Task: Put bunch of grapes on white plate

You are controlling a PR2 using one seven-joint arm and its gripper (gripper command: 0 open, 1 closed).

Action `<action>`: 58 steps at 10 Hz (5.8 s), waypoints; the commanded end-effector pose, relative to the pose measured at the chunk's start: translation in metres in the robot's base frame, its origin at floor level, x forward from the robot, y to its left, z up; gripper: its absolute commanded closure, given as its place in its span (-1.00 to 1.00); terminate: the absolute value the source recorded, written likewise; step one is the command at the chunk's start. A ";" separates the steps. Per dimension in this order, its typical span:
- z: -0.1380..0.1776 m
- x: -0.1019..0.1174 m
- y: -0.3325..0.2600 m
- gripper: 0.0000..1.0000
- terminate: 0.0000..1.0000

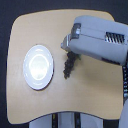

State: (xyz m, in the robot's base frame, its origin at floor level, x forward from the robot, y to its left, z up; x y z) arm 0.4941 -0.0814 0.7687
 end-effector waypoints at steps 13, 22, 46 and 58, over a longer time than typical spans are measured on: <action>-0.049 -0.005 0.003 1.00 -1.00; -0.043 0.001 0.000 1.00 -1.00; 0.079 0.007 0.157 1.00 -1.00; -0.001 -0.033 0.223 1.00 -1.00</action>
State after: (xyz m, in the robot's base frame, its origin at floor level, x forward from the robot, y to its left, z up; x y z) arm 0.4622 0.1443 0.8010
